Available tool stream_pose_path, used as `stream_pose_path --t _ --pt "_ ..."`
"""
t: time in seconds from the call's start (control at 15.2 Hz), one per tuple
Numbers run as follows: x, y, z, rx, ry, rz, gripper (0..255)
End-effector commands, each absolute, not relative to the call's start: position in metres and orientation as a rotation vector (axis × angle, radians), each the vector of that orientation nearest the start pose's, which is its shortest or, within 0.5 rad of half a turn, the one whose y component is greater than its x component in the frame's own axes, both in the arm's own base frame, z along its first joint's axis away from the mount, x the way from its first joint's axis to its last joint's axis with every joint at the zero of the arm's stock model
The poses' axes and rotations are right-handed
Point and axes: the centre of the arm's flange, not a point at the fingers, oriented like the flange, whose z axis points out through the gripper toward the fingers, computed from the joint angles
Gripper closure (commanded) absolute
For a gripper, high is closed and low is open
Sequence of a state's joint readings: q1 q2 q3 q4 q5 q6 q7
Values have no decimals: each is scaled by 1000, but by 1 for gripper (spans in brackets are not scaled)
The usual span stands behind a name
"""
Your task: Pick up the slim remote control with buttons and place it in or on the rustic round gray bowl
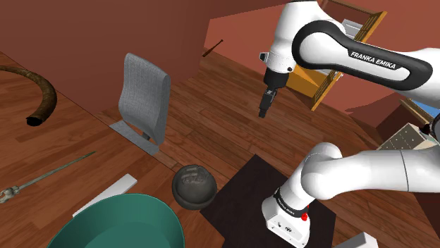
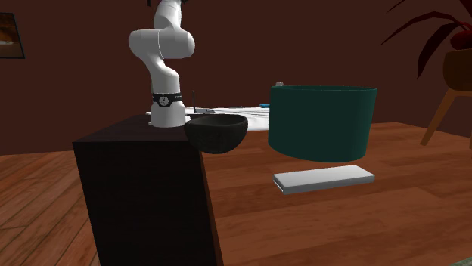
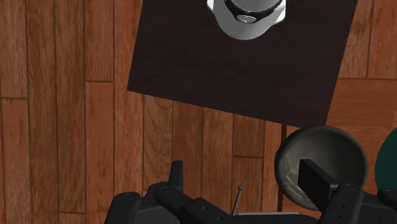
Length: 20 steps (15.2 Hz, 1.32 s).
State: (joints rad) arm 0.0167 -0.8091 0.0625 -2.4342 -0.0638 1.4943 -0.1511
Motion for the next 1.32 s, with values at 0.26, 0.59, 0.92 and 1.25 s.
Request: stream_pose_path --t 0.26,0.59,0.92,1.25 --pt "326 36 524 -3190 -505 208 0" --pt "370 62 486 -3140 -713 191 0" --pt "411 94 448 -3077 -917 173 0" --pt "446 133 412 -3000 -1115 154 0"
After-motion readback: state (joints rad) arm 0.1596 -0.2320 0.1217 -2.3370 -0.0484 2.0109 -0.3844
